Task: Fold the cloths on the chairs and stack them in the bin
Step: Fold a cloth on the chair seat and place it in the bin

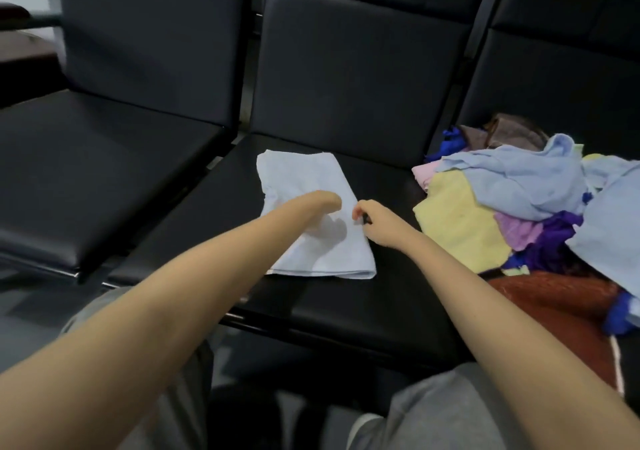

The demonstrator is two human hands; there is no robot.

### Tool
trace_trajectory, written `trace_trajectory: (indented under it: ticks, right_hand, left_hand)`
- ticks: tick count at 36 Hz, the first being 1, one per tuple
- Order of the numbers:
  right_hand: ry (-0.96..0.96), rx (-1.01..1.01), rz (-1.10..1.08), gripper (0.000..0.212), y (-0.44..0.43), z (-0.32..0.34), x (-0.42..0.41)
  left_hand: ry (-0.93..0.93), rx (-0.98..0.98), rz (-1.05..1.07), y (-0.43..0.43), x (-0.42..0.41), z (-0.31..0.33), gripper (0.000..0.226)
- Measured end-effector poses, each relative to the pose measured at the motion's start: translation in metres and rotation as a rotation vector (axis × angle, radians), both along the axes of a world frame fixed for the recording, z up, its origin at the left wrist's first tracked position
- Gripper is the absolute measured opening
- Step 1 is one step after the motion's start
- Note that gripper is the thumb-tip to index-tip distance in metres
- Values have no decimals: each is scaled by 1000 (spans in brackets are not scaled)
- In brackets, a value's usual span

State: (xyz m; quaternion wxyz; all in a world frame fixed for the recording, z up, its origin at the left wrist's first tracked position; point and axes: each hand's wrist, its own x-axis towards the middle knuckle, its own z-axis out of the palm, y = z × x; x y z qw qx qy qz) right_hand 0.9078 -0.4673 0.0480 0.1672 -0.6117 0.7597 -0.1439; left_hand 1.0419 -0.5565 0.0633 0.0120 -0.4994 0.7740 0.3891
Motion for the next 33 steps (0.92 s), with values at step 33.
trace_trajectory:
  ticks: [33]
  right_hand:
    - [-367,143,29,23,61,25,-2]
  left_hand:
    - [395,-594,-484,13,123,-26,23]
